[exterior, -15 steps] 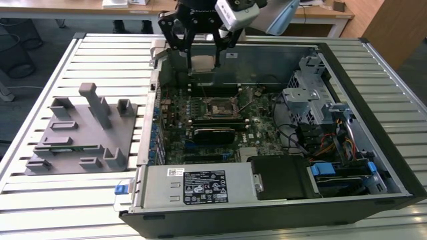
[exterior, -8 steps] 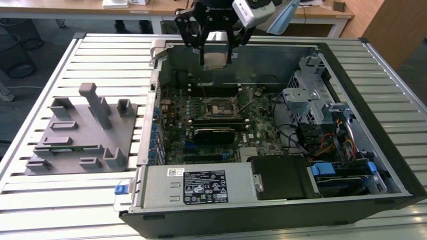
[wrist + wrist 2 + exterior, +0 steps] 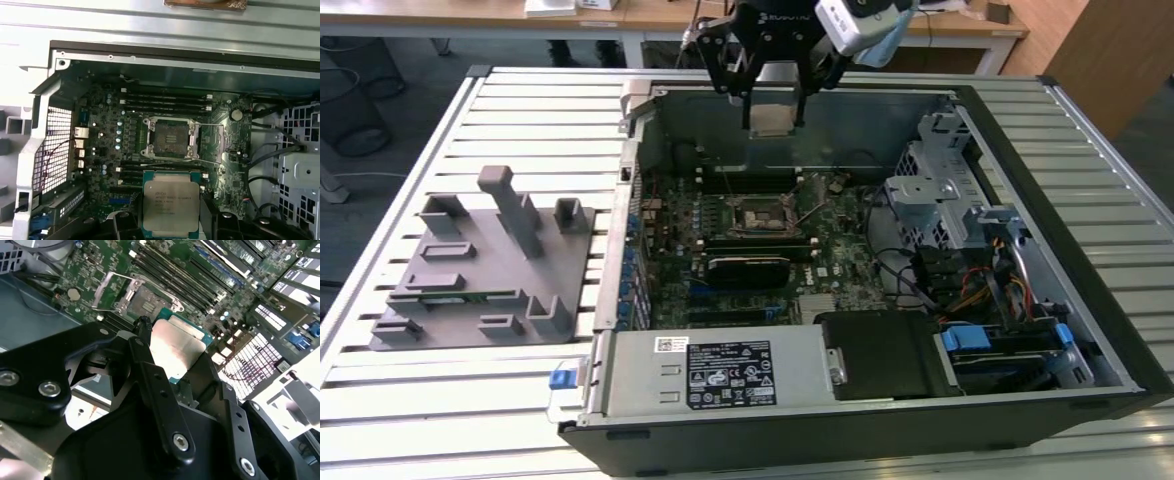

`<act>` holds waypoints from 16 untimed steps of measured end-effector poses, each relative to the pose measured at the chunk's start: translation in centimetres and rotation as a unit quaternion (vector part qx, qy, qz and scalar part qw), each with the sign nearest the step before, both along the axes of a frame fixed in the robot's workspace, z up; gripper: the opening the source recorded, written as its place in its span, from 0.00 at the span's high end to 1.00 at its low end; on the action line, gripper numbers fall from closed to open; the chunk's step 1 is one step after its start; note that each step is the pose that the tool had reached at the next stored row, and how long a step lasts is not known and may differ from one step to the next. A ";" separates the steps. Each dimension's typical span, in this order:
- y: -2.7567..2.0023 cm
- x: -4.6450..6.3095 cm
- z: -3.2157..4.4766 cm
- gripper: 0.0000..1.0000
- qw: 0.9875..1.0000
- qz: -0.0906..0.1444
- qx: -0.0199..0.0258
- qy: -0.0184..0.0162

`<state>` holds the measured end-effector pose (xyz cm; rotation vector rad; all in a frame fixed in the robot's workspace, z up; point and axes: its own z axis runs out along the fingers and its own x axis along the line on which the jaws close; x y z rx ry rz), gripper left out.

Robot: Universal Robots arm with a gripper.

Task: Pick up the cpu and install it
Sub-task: 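Pick up the cpu and move it towards the insertion slot, then place the cpu into insertion slot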

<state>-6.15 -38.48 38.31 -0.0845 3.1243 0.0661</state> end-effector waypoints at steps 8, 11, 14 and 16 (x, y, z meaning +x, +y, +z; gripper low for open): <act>0.00 0.9 -0.06 0.46 1.000 -0.001 -0.001 0.000; 0.00 1.0 -0.08 0.46 1.000 -0.004 -0.002 0.000; 0.03 1.0 -0.11 0.46 1.000 -0.017 -0.003 0.000; 0.03 1.0 -0.15 0.46 1.000 -0.028 -0.004 0.000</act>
